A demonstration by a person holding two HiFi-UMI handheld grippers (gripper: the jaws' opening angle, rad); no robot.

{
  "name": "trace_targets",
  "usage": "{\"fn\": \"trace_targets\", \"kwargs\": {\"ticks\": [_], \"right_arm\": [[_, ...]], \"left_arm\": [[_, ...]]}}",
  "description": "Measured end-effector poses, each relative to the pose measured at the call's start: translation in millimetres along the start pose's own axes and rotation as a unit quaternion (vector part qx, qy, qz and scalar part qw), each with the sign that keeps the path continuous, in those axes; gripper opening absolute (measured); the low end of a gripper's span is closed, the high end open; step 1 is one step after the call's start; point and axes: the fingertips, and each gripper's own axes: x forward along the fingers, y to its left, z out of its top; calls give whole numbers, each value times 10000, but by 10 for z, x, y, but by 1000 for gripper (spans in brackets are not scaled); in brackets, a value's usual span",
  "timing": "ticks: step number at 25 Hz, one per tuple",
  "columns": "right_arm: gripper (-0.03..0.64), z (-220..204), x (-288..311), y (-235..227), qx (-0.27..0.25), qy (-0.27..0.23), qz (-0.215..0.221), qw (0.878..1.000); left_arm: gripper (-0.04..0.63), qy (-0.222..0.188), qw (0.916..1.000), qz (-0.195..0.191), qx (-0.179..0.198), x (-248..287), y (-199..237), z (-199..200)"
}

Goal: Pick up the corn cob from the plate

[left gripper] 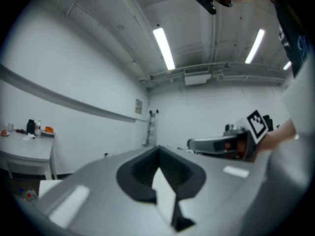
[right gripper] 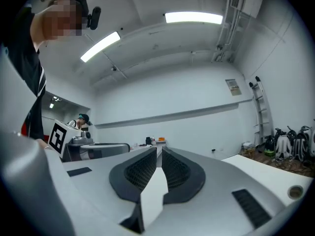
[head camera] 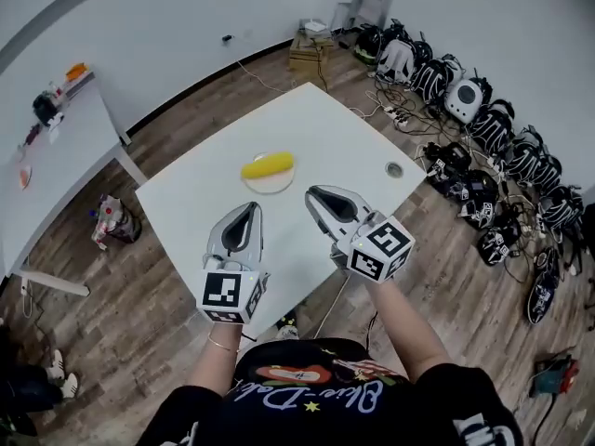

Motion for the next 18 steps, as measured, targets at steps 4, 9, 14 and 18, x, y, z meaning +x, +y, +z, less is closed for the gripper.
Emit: {"fn": "trace_targets", "kwargs": {"ticks": [4,9,14,18], "right_arm": [[17,-339,636,-346,-378,918,494,9938],[25,-746,1254,-736,-1676,2147,1379,9523],[139,-1331,1734,-940,-2359,3412,2341,8793],[231,-1822,1945,-1179,-3008,4384,2787,7998]], "left_arm": [[-2,64,9999,48,-63,399,271,-99],[-2,191,9995,223,97,739,398,-263],[-2,437,9978,494,-90,813,533,-391],[-3,561,9956,726,-203,884,689,-489]]}}
